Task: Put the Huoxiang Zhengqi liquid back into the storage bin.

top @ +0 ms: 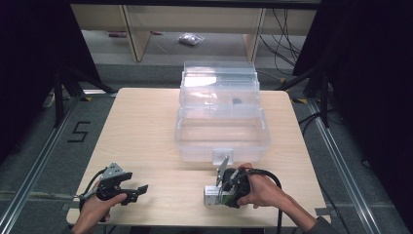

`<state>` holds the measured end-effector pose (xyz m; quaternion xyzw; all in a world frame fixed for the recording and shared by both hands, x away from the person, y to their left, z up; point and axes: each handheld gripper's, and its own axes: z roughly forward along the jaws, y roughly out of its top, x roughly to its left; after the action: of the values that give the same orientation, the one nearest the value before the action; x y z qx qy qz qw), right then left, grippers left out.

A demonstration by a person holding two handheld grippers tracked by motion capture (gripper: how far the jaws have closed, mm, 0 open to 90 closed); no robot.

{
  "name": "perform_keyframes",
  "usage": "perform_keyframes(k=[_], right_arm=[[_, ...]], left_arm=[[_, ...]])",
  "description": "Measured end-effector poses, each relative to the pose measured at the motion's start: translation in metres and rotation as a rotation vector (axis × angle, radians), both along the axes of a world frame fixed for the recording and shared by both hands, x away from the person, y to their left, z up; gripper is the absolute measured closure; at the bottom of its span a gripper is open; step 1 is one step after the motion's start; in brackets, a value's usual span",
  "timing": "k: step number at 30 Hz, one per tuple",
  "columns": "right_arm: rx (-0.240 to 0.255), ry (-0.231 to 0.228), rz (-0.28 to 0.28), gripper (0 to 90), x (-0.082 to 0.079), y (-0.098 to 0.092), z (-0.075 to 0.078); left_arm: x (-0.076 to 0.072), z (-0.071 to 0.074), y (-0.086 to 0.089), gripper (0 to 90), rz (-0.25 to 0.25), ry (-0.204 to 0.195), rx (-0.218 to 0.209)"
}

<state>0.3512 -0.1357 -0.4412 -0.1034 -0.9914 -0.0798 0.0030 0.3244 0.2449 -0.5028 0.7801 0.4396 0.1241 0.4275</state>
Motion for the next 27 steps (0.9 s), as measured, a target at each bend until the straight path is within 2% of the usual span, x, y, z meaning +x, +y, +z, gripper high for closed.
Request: perform_keyframes(k=[1, 2, 3, 4, 5, 7, 8, 12, 16, 19, 22, 23, 25, 27], right_arm=[[0.001, 0.0, 0.011, 44.7, 0.0009, 0.0, -0.0004], [-0.008, 0.003, -0.015, 45.3, -0.0007, 0.0001, -0.0001], [-0.01, 0.005, -0.013, 46.0, -0.0008, 0.0004, -0.0003], [-0.008, 0.001, 0.007, 46.4, 0.0004, 0.0005, -0.0007], [-0.013, 0.006, -0.008, 46.7, -0.0007, 0.0005, -0.0004], [-0.021, 0.006, 0.017, 47.6, 0.0003, 0.0015, -0.0011], [-0.027, 0.012, -0.004, 48.2, -0.001, 0.0018, -0.001], [-0.035, 0.01, 0.002, 49.7, -0.0011, 0.0033, -0.0023], [-0.033, 0.005, 0.051, 52.1, 0.0028, 0.0039, -0.0048], [-0.057, 0.004, 0.03, 55.2, 0.0013, 0.0037, -0.004], [-0.067, -0.009, 0.073, 57.3, 0.0037, 0.0047, -0.0041], [-0.081, -0.007, 0.04, 58.6, 0.0013, 0.0051, -0.0032], [-0.08, -0.024, 0.08, 60.4, 0.0015, 0.0058, -0.0038], [-0.109, -0.031, 0.089, 62.9, -0.0013, 0.009, -0.0019]], left_arm=[[0.0001, 0.0, 0.0001, 16.0, -0.001, -0.001, 0.001], [0.0001, 0.0001, 0.0001, 16.0, -0.001, -0.001, 0.002], [0.0, 0.0001, 0.0, 16.1, -0.001, -0.001, 0.001], [0.0, 0.0001, 0.0001, 16.0, -0.001, -0.002, 0.001], [0.0, 0.0001, 0.0001, 16.0, -0.001, -0.002, 0.002], [0.0001, 0.0001, 0.0001, 16.0, 0.0, -0.002, 0.003], [0.0, 0.0002, 0.0001, 16.0, 0.0, -0.002, 0.003], [0.0, 0.0002, 0.0001, 16.1, -0.001, -0.002, 0.003], [-0.0001, 0.0003, 0.0001, 16.0, -0.001, -0.003, 0.003], [-0.0002, 0.0002, -0.0001, 16.0, -0.001, -0.001, 0.003], [-0.0002, 0.0003, -0.0002, 16.1, -0.002, -0.001, 0.001], [-0.0002, 0.0002, -0.0003, 16.0, -0.001, -0.002, 0.0], [-0.0001, 0.0001, -0.0001, 16.0, -0.001, 0.0, 0.002], [-0.0002, 0.0002, -0.0002, 16.0, -0.002, 0.0, 0.002]])
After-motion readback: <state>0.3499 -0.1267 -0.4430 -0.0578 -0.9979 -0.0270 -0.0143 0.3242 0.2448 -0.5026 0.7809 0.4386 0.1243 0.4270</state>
